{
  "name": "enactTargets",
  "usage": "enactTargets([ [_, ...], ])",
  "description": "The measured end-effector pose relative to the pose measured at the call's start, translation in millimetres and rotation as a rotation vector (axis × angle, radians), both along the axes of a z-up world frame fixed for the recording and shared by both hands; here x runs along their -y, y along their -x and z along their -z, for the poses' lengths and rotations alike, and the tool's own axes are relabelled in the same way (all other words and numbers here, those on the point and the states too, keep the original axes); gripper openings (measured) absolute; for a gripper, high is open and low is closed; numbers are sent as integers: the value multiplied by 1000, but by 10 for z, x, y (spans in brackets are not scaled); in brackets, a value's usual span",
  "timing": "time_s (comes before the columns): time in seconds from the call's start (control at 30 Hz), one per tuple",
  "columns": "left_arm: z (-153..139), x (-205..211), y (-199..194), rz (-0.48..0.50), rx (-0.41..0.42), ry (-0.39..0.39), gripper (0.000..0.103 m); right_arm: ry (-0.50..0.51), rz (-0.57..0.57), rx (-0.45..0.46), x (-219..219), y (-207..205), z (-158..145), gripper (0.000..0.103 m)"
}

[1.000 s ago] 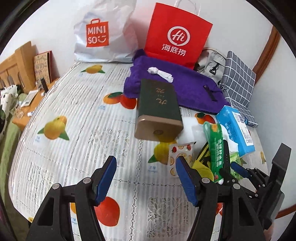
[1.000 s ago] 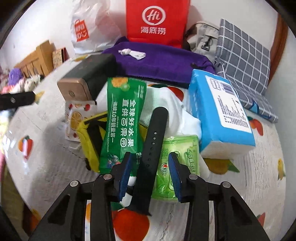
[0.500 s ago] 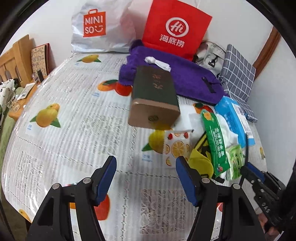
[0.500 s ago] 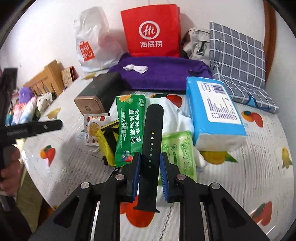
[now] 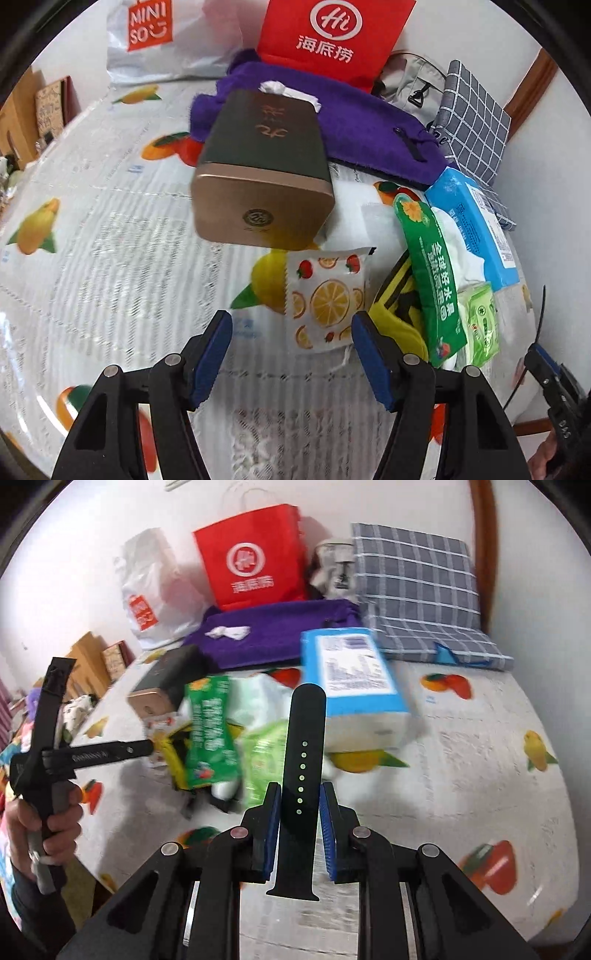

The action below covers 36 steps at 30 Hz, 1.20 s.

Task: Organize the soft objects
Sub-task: 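Grasp a second black watch strap with the right tool while the left tool reaches the orange-slice packet, then close the left tool on the orange-slice print packet while the right tool holds the strap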

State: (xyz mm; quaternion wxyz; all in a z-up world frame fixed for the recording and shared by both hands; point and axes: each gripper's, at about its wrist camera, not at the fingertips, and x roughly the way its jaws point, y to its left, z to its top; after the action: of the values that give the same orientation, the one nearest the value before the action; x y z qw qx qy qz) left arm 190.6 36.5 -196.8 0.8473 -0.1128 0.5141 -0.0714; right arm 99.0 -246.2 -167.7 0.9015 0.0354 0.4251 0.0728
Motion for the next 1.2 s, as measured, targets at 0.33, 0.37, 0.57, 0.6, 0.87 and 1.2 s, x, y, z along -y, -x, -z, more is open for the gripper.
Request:
enactTargets([
  [0.33,72,135,-218,30,41,-22,71,30,69,-120,318,-183,507,21],
  [0.37,78,160,-238,35,41,-27,71,23,66,-127,332,-195,546,21],
  [0.57,91,274,-227,47,67,-85,58,19,49,-91,343,-205,608,21],
  [0.6,89,286,-216,51,68,-96,46,27,44,-87,330,-206,607,22],
  [0.87,51,149,-63,48,58,-69,20,61,-2,-29,193,-149,644,45],
  [1.2,-51,-131,228,-8,71,-65,10,65,82,-2,225,-72,645,21],
])
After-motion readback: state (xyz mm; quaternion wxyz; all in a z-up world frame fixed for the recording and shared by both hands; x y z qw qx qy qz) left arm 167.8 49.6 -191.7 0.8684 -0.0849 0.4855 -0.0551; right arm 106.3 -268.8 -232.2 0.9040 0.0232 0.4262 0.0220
